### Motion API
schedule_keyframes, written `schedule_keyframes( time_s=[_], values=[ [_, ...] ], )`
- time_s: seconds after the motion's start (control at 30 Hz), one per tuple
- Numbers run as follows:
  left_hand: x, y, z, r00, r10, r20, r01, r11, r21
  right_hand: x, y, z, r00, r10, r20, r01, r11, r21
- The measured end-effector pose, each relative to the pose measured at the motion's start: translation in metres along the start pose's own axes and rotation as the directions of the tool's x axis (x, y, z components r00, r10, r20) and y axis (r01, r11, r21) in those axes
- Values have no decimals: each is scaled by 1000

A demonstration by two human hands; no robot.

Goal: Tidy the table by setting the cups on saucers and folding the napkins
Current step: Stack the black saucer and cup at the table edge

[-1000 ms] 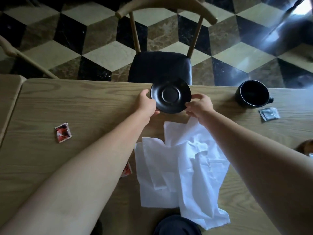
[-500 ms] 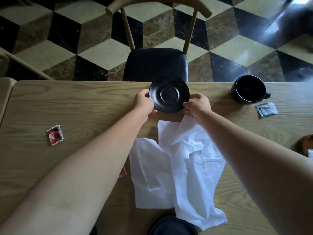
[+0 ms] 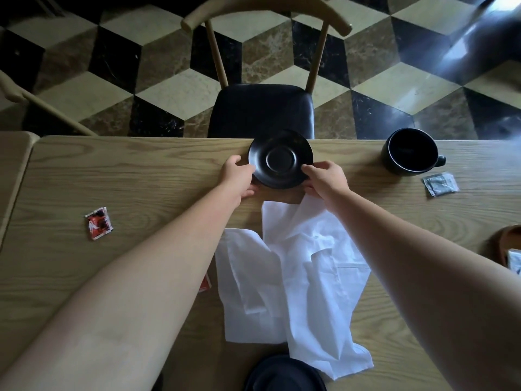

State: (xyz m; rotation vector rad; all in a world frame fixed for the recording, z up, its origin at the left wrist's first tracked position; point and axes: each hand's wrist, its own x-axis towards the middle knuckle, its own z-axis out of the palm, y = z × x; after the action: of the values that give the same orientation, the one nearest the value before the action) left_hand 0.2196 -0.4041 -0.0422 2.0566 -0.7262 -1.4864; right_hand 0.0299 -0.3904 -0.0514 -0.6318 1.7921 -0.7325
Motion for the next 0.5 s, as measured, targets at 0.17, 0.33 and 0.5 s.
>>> schedule_keyframes(
  time_s=[0.17,0.33,0.5],
  values=[
    [-69,-11,-19,979,203,-34,-203,979,-4,-59,-3,-25,999,-45,-19,48,980,195],
    [-179,-66,-27,968,249,-24,-250,955,-158,-163,32,-49,998,-20,53,2,948,319],
    [-256,-134,-27,991,137,-1,-136,976,-169,-246,81,-75,994,6,110,-42,946,321]
  ],
)
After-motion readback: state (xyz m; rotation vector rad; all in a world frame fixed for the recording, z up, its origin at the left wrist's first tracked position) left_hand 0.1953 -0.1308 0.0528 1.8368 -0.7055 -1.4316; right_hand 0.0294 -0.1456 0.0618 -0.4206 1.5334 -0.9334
